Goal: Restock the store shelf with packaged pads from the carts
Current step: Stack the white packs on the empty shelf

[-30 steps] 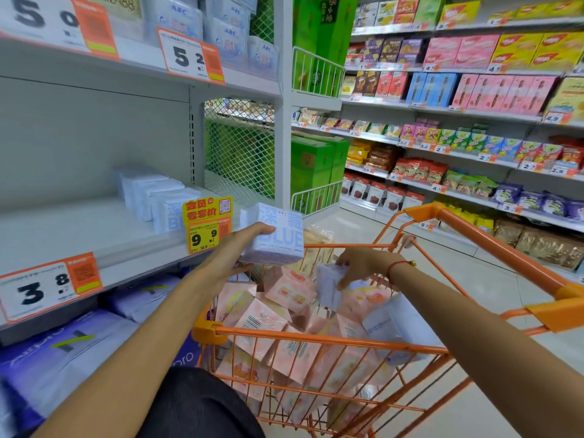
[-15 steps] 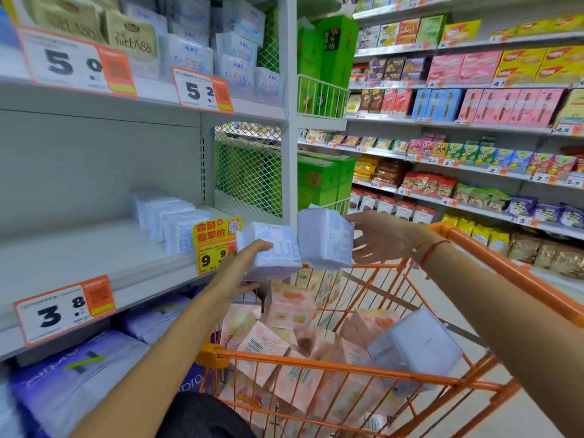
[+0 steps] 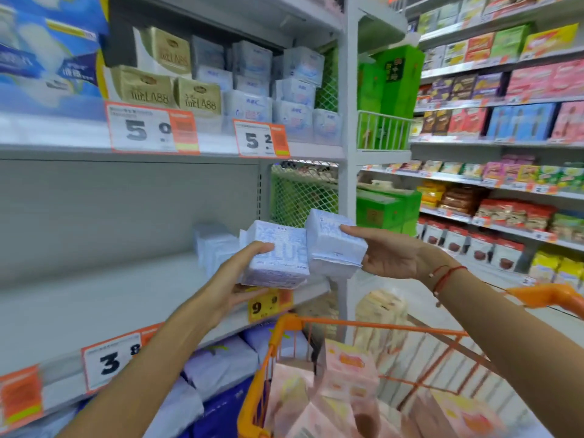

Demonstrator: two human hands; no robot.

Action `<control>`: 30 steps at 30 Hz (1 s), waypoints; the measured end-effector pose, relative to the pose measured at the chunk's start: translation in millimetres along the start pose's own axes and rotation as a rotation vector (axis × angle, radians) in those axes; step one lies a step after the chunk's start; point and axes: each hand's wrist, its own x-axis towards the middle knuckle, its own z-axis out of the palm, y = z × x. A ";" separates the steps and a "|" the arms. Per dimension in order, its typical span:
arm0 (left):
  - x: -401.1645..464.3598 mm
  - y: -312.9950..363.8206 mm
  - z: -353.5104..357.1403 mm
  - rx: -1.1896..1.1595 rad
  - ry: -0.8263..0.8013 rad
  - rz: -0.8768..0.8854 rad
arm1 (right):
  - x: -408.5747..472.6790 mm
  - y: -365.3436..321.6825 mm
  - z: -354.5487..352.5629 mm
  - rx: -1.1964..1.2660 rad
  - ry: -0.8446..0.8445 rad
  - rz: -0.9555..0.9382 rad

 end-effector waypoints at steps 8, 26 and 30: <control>62.9 16.8 -75.4 -0.059 0.263 0.177 | 108.4 -4.2 23.8 0.007 -0.042 -0.102; 178.3 -1.1 -150.7 0.220 0.382 0.182 | 304.8 8.6 15.9 -0.667 0.163 -0.010; 179.8 -4.4 -140.9 0.216 0.369 0.175 | 296.0 7.6 14.9 -1.462 0.328 -0.216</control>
